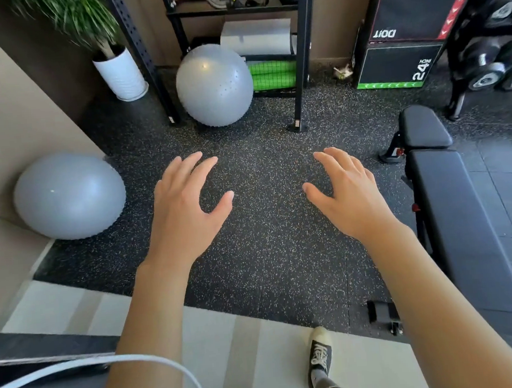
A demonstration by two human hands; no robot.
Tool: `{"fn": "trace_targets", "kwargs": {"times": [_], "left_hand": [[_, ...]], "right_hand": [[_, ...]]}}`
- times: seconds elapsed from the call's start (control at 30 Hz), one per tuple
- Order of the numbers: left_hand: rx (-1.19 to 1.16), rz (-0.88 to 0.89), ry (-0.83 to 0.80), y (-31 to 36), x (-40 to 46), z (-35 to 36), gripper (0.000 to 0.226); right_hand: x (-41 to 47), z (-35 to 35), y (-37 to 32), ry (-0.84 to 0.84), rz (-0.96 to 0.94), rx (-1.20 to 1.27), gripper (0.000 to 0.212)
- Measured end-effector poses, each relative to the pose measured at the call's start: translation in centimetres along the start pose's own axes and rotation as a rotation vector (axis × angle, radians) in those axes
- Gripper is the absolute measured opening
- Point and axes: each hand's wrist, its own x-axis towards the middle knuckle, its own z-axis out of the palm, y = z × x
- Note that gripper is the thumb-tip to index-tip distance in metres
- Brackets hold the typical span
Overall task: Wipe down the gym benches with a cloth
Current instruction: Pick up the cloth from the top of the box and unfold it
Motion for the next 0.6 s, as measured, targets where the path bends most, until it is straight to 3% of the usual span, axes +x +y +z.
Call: {"fn": "trace_targets", "kwargs": {"times": [0.6], "left_hand": [[0.071, -0.007, 0.005, 6.6, 12.0, 5.6, 0.064]], "right_hand": [[10.9, -4.3, 9.2, 0.004, -0.031, 0.038, 0.071]]}}
